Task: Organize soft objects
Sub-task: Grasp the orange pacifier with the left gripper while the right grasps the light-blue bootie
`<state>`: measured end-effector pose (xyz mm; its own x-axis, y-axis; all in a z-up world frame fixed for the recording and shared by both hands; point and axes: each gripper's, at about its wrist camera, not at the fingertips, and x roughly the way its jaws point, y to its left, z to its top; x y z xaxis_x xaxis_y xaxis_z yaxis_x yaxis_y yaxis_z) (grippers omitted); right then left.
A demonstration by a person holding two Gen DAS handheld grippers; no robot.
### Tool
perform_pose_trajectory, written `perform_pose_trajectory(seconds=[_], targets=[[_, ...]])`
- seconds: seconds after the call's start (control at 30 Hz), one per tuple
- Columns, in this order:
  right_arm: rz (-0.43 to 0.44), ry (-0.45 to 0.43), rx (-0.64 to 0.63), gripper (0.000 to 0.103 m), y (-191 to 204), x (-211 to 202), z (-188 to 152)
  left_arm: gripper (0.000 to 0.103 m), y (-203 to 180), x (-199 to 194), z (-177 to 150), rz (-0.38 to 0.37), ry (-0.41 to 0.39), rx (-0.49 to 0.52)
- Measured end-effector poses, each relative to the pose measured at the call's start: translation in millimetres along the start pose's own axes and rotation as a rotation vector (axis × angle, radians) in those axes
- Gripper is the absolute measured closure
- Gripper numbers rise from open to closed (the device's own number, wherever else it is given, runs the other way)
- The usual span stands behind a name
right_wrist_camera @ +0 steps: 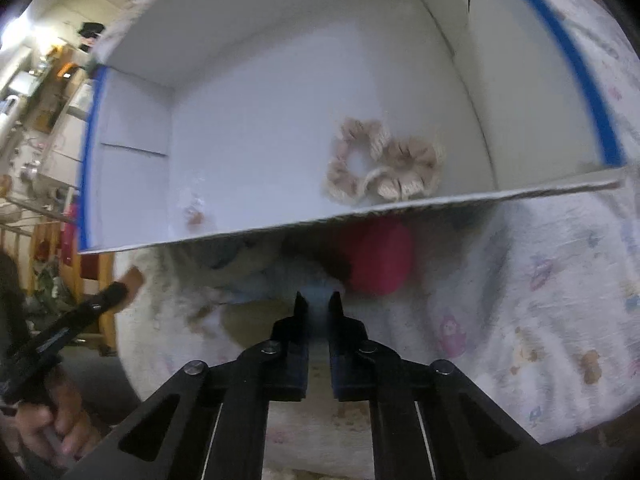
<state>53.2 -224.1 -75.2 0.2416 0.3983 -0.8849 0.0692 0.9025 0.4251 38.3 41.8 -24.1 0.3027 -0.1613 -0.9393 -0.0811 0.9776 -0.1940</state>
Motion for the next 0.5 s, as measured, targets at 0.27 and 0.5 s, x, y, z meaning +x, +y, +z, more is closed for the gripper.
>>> perform_pose_trajectory(seconds=[0.27,0.5], targets=[[0.139,-0.233,-0.092,0.094,20,-75,-20,0.098,4,-14,-3,-0.038,-0.022,-0.02],[0.163,-0.247,-0.093,0.094,22,-77,-21,0.098,5,-24,-6,-0.099,-0.042,-0.041]])
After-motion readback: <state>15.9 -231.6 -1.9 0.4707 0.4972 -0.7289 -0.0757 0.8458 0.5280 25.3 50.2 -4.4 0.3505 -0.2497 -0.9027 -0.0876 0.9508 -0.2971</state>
